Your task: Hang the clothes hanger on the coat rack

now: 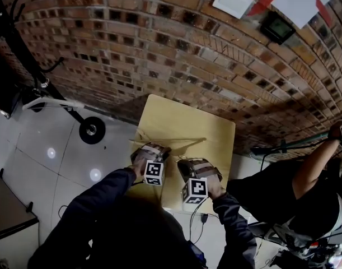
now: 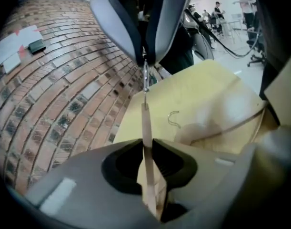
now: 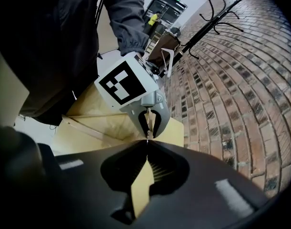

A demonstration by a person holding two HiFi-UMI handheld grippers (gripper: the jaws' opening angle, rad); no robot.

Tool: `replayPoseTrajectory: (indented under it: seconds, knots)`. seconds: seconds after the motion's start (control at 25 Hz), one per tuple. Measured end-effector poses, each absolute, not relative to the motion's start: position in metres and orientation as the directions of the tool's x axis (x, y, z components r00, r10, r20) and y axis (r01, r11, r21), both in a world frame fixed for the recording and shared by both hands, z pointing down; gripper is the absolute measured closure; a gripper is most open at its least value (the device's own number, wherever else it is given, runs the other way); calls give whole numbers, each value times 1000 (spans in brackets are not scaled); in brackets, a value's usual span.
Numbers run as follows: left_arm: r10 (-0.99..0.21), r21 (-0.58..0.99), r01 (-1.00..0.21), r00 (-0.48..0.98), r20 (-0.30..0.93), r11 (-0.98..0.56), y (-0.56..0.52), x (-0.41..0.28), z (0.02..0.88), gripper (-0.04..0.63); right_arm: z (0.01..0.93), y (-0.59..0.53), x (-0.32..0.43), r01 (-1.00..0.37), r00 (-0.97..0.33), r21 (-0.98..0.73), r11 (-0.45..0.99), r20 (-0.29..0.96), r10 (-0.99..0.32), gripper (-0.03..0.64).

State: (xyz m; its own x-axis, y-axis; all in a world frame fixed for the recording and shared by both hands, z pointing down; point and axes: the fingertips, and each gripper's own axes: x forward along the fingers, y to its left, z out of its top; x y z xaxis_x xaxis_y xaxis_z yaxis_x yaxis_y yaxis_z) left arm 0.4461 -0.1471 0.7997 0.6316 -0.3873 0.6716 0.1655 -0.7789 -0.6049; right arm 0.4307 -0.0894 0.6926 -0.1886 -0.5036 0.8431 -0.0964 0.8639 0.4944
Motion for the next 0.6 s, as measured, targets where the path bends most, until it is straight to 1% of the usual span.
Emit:
replayPoseTrajectory:
  seconds: [0.08,0.24,0.32,0.4,0.48,0.6]
  knots:
    - [-363,-563,136,638,679,-815,-146,449,800,534,685,-95,430,-115,-200,515,849,825,-528,604]
    - [-342,-496,70,640,688,-866,-154,445,780,537,674,-105,434,-130,-189,614,778,755,-627,589]
    - [-297,-432,51,653,696,-901,-155,444,779,537,660,-110,437,-171,-191,657,734,709,-679,578]
    - [-231,-336,28,672,703,-941,-152,438,773,537,637,-115,441,-243,-194,701,671,642,-741,552]
    - [-162,-217,-9,696,700,-976,-150,427,755,537,617,-115,447,-327,-194,711,622,594,-781,551]
    - [-21,-7,-22,743,668,-1000,-136,402,711,537,601,-111,455,-421,-205,673,608,583,-786,538]
